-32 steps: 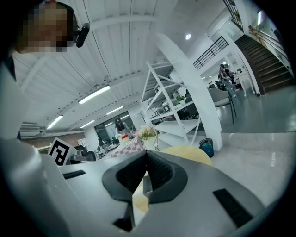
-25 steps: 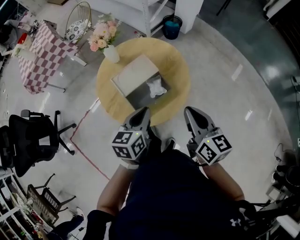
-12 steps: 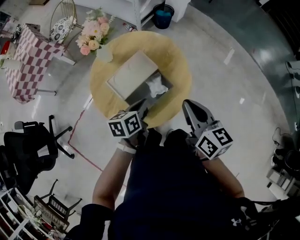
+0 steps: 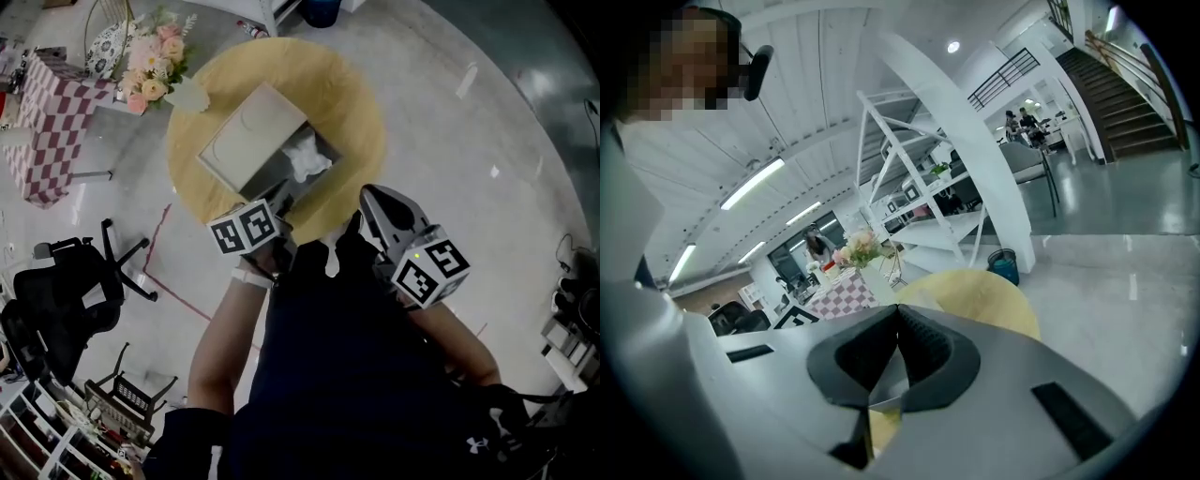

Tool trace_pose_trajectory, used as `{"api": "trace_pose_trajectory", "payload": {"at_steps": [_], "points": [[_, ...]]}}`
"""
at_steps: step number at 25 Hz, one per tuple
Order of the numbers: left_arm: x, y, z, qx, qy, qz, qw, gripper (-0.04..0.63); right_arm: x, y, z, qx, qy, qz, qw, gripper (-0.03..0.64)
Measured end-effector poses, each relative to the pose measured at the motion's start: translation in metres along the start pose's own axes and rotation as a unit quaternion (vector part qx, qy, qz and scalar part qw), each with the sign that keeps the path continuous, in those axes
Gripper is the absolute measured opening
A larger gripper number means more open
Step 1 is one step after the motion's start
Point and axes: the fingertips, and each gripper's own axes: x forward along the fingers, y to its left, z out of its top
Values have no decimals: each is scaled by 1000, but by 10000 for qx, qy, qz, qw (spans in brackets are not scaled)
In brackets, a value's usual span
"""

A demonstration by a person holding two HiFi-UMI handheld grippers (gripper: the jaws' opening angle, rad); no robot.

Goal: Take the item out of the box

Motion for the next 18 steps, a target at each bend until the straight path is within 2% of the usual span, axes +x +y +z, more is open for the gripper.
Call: {"api": "trace_pose_trajectory", "payload": {"at_steps": [4,8,11,18], "points": [[13,11,-2,-200,91,160,9996,34,3,-12,0,102,44,45,9999,11],[26,25,-3,-244,208,311,9990,73,9,-21,-5,178,107,68,9998,11],[36,35,-8,-422,388,347,9978,80,11,-27,-8,237,176,63,9995,11],[60,50,-5,-400,683,552,9953,81,23,-39,-9,278,291,77,9992,11]]}}
